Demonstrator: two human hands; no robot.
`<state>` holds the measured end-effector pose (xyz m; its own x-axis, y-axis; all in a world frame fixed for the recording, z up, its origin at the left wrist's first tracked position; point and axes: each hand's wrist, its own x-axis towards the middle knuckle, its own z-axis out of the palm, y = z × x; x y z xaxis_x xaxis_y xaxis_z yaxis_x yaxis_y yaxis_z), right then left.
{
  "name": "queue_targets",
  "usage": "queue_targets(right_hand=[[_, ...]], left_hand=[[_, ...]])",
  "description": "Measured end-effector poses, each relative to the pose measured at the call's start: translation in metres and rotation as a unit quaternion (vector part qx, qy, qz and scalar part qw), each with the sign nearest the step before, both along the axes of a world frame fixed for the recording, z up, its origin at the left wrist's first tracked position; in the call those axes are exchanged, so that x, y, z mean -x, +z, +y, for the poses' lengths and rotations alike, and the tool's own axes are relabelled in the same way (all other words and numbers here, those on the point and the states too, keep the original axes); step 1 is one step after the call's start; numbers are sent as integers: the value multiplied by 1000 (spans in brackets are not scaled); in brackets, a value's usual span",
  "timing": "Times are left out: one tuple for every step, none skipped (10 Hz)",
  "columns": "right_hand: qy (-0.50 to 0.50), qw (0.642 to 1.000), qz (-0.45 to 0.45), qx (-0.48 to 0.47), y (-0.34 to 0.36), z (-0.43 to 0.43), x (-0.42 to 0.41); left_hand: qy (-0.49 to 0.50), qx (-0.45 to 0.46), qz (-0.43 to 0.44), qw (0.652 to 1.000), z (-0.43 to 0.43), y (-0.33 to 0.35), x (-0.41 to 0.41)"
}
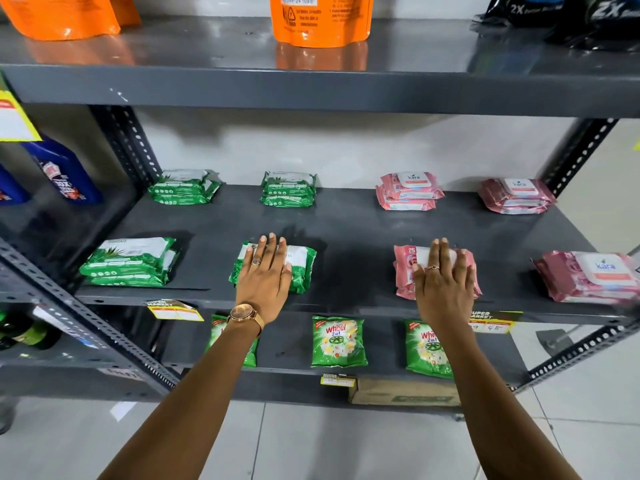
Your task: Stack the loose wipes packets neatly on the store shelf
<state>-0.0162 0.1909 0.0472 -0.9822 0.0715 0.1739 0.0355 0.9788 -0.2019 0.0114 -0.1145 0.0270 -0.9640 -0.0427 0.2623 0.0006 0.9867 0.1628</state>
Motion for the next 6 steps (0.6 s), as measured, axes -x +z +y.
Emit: queue_targets(right_hand=[[-1,1000,-1,-1,1,-1,-1],[0,1000,-10,-2,4,-2,-4],[-3,999,-33,-11,10,-1,-7],[2,998,-56,-24,16,-1,-5],[-3,997,-71,6,29,-6,-12],[48,997,-21,54,33,-14,-24]], left_hand=[[3,3,-2,1000,0,-1,-1],[1,-1,-14,1000,1,3,-3],[-1,-7,-41,999,2,10,-7],[-7,-4,-80,997,2,20,-5],[-12,0,-87,996,4,35,-11],[-76,54,10,996,13,45,-25]])
